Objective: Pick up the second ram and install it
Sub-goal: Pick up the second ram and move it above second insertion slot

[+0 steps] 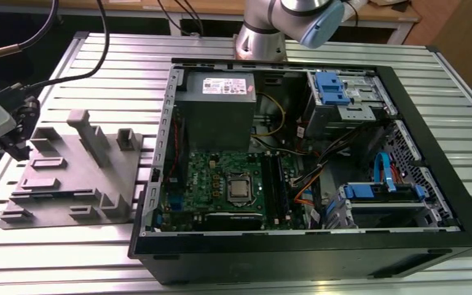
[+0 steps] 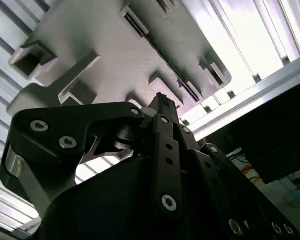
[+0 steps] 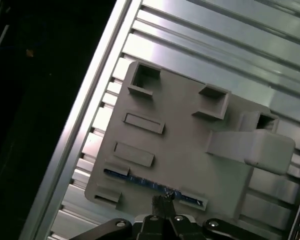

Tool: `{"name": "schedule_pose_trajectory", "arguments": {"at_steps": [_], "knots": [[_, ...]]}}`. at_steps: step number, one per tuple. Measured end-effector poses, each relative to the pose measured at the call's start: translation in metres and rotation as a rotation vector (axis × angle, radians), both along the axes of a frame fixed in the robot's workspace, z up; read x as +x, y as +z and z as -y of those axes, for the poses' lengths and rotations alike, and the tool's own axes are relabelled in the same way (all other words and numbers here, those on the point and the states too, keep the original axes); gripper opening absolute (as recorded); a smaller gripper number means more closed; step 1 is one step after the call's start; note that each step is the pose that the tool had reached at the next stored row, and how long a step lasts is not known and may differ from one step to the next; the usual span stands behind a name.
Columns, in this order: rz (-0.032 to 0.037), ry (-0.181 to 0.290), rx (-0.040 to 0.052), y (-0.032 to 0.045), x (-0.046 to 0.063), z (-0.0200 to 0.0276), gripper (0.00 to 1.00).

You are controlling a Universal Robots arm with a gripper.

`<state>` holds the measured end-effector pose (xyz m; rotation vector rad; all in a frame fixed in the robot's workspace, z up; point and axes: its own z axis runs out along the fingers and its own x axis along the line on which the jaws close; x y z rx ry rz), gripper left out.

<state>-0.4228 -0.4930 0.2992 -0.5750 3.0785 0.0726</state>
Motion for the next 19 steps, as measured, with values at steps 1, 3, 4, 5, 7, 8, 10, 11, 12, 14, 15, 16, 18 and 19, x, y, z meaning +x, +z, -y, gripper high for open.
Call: {"name": "schedule_pose_trajectory", "arguments": {"at_steps": [1,3,4,5,7,8,10,11,12,14,15,16,18,19], "knots": [[0.0000,0.018,0.0000,-0.0001,0.0000,0.0000,0.07],[0.0000,0.055,0.0000,-0.0004,0.0000,0.0000,0.07],[0.0000,0.072,0.0000,-0.0005,0.0000,0.0000,0.07],[0.0000,0.091,0.0000,-0.0006,0.0000,0.0000,0.07],[0.0000,0.128,0.0000,-0.0009,0.0000,0.0000,0.07],[-0.0001,0.145,0.0000,-0.0010,0.0000,0.0000,0.07],[0.0000,0.181,0.0000,-0.0013,0.0000,0.0000,0.07],[-0.0001,0.201,-0.0001,-0.0014,0.0000,0.0000,0.07],[-0.0001,0.219,0.0000,-0.0015,0.0000,0.0000,0.07],[0.0000,0.255,0.0000,-0.0018,0.0000,0.0000,0.07],[-0.0001,0.272,0.0000,-0.0019,0.0000,0.0000,0.07],[0.0000,0.291,0.0000,-0.0020,0.0000,0.0000,0.07],[0.0000,0.327,0.0000,-0.0023,0.0000,0.0000,0.07],[0.0000,0.346,0.0000,-0.0024,0.0000,0.0000,0.07]]}}
